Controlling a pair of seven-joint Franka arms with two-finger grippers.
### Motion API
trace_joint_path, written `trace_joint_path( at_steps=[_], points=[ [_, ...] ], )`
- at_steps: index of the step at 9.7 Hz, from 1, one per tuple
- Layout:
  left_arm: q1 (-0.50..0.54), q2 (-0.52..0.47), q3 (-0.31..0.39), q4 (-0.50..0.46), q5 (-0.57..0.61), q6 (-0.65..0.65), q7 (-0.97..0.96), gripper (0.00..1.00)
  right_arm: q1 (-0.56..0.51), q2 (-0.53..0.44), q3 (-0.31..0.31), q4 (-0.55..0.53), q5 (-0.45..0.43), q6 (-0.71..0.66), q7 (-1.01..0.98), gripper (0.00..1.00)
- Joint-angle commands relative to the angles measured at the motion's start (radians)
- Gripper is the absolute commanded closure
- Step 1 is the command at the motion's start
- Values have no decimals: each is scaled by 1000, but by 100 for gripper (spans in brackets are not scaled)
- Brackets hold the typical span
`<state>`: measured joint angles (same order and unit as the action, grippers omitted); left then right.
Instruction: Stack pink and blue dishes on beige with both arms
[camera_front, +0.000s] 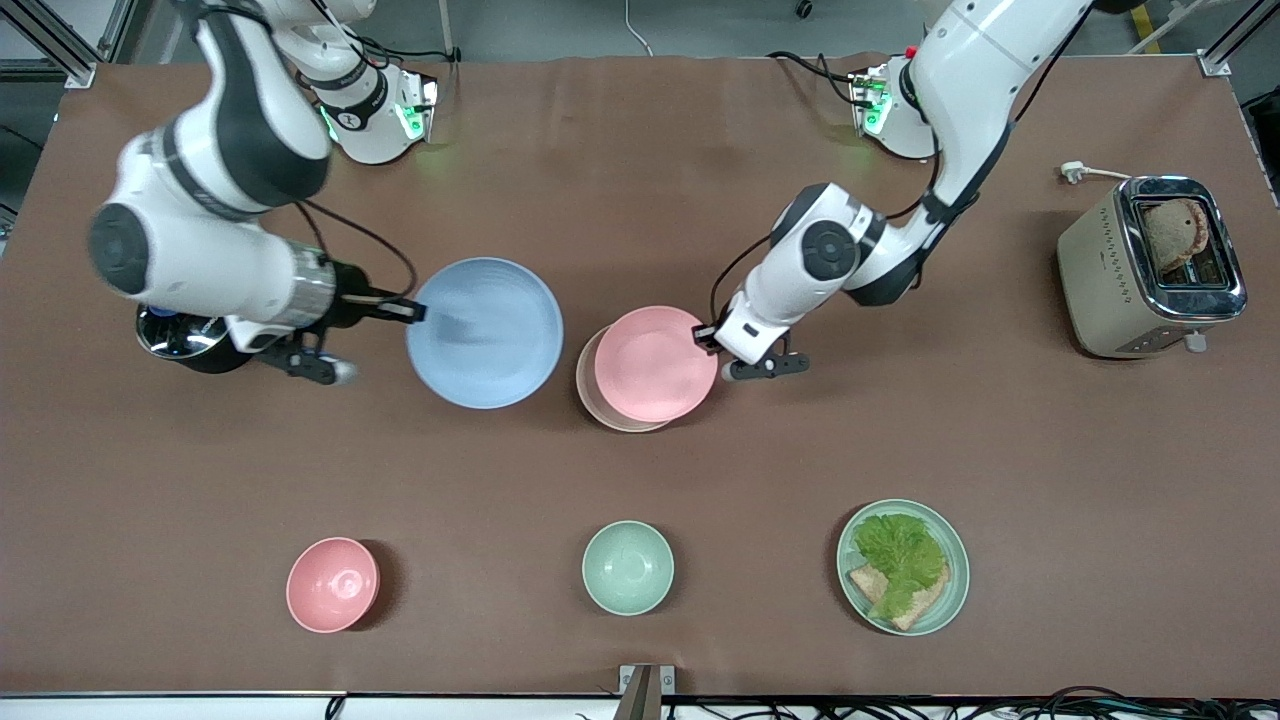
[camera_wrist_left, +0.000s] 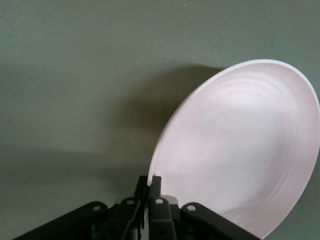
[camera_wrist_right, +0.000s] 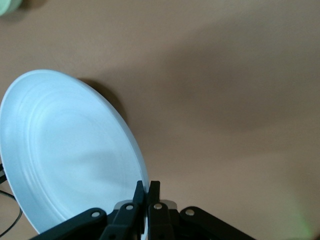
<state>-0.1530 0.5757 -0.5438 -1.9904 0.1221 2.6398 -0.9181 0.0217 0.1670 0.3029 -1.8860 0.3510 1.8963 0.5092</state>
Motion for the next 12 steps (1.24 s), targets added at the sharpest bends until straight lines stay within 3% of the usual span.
trace_joint_path(
  at_steps=[1, 2, 3, 4, 5, 8, 9, 12],
  points=[
    [-16, 73, -18, 38, 178, 12, -178, 99, -20, -18, 76, -117, -10, 160, 15, 100],
    [-22, 76, -18, 38, 217, 12, -241, 85, -20, 20, 99, -126, -7, 209, 20, 100],
    [-22, 72, -18, 42, 221, 12, -258, 17, -14, 55, 123, -127, -6, 257, 60, 100],
    [-13, 38, -18, 36, 228, -6, -251, 0, -3, 96, 143, -130, -6, 335, 86, 100],
    [-2, -3, -15, 27, 228, -44, -217, 0, 15, 121, 143, -140, -6, 390, 88, 100],
    [29, -198, 30, 19, 222, -322, 22, 0, 47, 169, 143, -180, -6, 518, 88, 99],
    [29, -262, 75, 24, 206, -390, 132, 0, 62, 189, 143, -180, -6, 544, 89, 99],
    [29, -442, 246, 44, -28, -516, 524, 0, 122, 245, 143, -180, -7, 647, 162, 98]
  ],
)
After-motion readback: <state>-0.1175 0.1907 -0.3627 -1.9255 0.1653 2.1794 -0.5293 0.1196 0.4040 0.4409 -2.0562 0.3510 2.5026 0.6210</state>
